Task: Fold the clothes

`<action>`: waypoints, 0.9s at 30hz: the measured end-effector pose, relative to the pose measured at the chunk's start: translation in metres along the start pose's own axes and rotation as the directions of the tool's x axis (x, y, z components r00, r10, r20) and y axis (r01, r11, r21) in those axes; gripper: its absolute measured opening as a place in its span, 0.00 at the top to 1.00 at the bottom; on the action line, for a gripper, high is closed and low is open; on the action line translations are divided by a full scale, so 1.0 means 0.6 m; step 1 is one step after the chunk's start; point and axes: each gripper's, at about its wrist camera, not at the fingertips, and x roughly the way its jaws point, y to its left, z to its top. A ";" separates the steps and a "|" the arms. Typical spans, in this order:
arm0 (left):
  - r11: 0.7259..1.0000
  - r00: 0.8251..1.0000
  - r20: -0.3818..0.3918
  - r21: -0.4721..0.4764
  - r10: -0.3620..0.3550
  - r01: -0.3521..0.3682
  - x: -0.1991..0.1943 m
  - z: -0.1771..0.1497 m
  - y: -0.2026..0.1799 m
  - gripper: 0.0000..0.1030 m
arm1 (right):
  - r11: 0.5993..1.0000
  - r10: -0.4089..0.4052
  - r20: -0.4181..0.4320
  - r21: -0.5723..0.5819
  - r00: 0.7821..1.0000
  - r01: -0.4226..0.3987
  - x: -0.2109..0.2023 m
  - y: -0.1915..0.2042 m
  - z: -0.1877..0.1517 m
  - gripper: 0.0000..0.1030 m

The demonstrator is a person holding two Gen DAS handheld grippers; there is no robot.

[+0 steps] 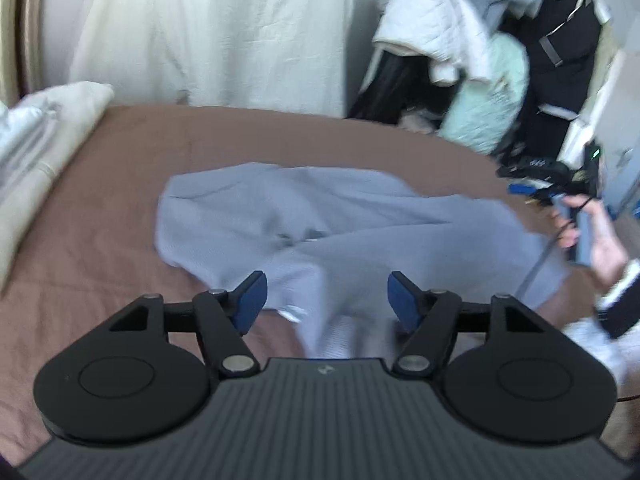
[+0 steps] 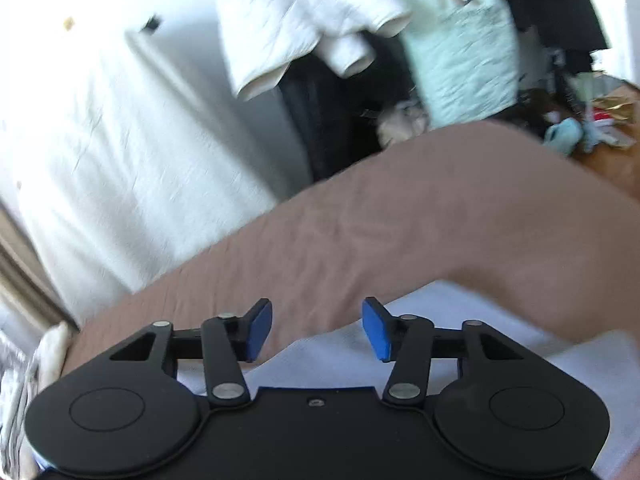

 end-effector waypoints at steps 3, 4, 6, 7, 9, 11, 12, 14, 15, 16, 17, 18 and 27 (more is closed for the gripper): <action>0.992 0.997 -0.016 0.097 0.077 -0.075 0.060 0.007 0.017 0.36 | 0.990 0.138 -0.067 -0.007 0.988 -0.138 0.048 0.031 -0.006 0.46; 0.987 0.995 -0.022 0.131 0.097 -0.093 0.082 0.009 0.023 0.36 | 0.982 0.190 -0.090 -0.004 0.978 -0.191 0.063 0.041 -0.009 0.46; 0.993 0.994 -0.059 0.085 0.090 -0.085 0.126 0.015 0.052 0.36 | 0.960 0.277 -0.135 -0.004 0.951 -0.280 0.088 0.065 -0.017 0.46; 0.997 0.994 -0.082 0.027 0.067 -0.065 0.146 0.019 0.072 0.36 | 0.953 0.296 -0.159 -0.015 0.942 -0.302 0.094 0.080 -0.024 0.46; 0.993 0.993 -0.108 -0.103 0.044 -0.055 0.175 0.023 0.114 0.36 | 0.942 0.313 -0.201 -0.056 0.928 -0.330 0.101 0.110 -0.037 0.46; 0.978 0.992 -0.106 -0.189 0.067 -0.086 0.179 0.017 0.145 0.36 | 0.942 0.259 -0.205 -0.163 0.944 -0.294 0.107 0.143 -0.047 0.45; 0.971 0.992 -0.095 -0.216 0.082 -0.101 0.176 0.011 0.157 0.36 | 0.941 0.225 -0.208 -0.205 0.952 -0.268 0.114 0.156 -0.055 0.45; 0.963 0.991 -0.085 -0.242 0.099 -0.117 0.166 -0.006 0.172 0.36 | 0.941 0.169 -0.222 -0.252 0.960 -0.224 0.132 0.175 -0.072 0.45; 0.962 0.990 -0.095 -0.244 0.101 -0.121 0.165 -0.013 0.177 0.36 | 0.939 0.165 -0.233 -0.259 0.958 -0.225 0.137 0.182 -0.078 0.45; 0.963 0.989 -0.104 -0.239 0.102 -0.125 0.166 -0.017 0.181 0.36 | 0.937 0.162 -0.243 -0.265 0.956 -0.226 0.143 0.188 -0.084 0.45; 0.962 0.990 -0.102 -0.245 0.099 -0.121 0.167 -0.020 0.184 0.36 | 0.933 0.155 -0.243 -0.284 0.958 -0.223 0.149 0.196 -0.089 0.45; 0.955 0.993 -0.081 -0.279 0.081 -0.101 0.171 -0.024 0.187 0.36 | 0.925 0.145 -0.231 -0.314 0.962 -0.215 0.154 0.205 -0.092 0.45; 0.942 0.998 -0.014 -0.330 0.063 -0.064 0.232 -0.036 0.185 0.36 | 0.911 0.108 -0.167 -0.377 0.980 -0.164 0.184 0.219 -0.113 0.44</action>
